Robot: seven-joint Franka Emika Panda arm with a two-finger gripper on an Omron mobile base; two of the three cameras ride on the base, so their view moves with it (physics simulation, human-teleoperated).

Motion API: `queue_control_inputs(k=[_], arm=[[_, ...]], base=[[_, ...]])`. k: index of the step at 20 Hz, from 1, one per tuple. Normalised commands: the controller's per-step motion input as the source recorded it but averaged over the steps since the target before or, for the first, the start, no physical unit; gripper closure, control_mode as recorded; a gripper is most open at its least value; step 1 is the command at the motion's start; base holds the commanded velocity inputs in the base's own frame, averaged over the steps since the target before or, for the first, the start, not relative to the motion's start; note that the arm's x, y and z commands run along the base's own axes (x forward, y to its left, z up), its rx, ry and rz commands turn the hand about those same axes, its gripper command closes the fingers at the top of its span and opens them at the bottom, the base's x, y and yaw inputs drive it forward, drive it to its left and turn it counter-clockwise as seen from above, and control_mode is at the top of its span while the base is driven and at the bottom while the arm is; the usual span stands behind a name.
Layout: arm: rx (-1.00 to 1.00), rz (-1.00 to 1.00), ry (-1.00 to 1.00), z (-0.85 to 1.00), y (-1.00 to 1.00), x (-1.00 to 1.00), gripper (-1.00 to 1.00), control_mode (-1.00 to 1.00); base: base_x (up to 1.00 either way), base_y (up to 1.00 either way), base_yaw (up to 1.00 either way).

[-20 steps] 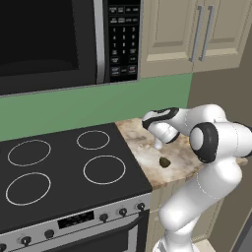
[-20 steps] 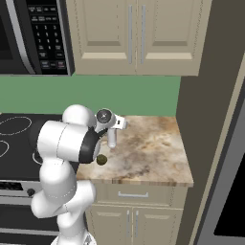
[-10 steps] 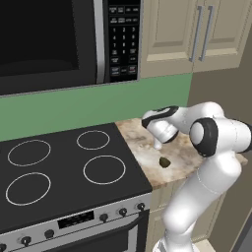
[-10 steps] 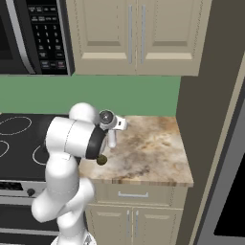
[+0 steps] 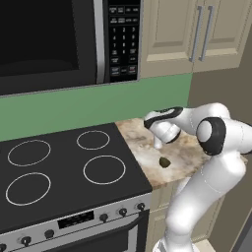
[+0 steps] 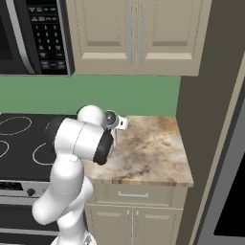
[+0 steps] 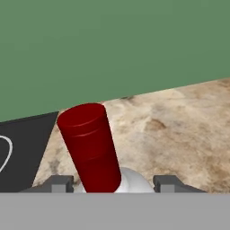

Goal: Place the beer and liquor on the top shelf of the fridge to keep them out of children's reach, and place the kiwi on lower shelves for easy access.

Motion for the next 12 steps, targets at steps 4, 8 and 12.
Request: queue_control_inputs(k=[4, 8, 12], arm=[[0.0, 0.04, 0.0, 0.53, 0.0, -0.39, 1.0, -1.0], [0.0, 0.06, 0.0, 1.0, 0.0, -0.53, 1.0, -1.0], [-0.02, 0.04, 0.0, 1.0, 0.0, -0.58, 1.0, -1.0]], base=[[0.0, 0.0, 0.0], [0.0, 0.0, 0.0], [0.0, 0.0, 0.0]])
